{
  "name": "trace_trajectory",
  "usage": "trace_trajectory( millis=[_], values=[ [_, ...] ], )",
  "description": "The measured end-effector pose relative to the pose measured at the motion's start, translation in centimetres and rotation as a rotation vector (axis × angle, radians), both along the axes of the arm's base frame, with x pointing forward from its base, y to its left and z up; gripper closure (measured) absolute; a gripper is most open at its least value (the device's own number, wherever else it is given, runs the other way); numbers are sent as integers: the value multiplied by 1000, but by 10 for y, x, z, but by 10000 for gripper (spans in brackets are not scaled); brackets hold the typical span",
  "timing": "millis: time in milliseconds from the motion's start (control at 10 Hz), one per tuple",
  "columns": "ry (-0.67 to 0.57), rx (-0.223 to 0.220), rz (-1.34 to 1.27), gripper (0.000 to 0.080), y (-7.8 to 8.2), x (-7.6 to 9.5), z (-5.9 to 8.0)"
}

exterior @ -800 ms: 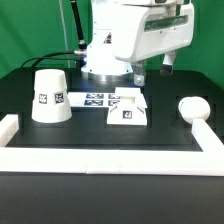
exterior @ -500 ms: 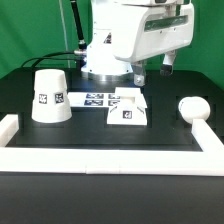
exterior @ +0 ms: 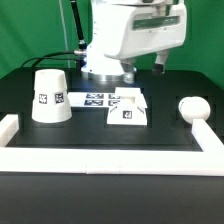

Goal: Assemble lamp

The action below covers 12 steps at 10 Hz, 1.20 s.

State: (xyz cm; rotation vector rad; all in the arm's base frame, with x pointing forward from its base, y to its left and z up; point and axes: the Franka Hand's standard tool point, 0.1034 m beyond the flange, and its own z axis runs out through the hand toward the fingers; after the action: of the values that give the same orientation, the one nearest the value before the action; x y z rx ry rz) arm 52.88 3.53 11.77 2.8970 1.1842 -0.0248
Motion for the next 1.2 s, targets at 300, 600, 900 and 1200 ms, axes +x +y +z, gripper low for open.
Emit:
trace_trajectory(
  millis=[300,600,900,1200],
  values=[
    [16,-8,-196,100,-9,-25,-11],
    [11,-8,-356,100,-7,-24,-10],
    [24,-1,-612,100,-10,-31,-14],
    [74,30,-858,100,-12,-51,-28]
  ],
)
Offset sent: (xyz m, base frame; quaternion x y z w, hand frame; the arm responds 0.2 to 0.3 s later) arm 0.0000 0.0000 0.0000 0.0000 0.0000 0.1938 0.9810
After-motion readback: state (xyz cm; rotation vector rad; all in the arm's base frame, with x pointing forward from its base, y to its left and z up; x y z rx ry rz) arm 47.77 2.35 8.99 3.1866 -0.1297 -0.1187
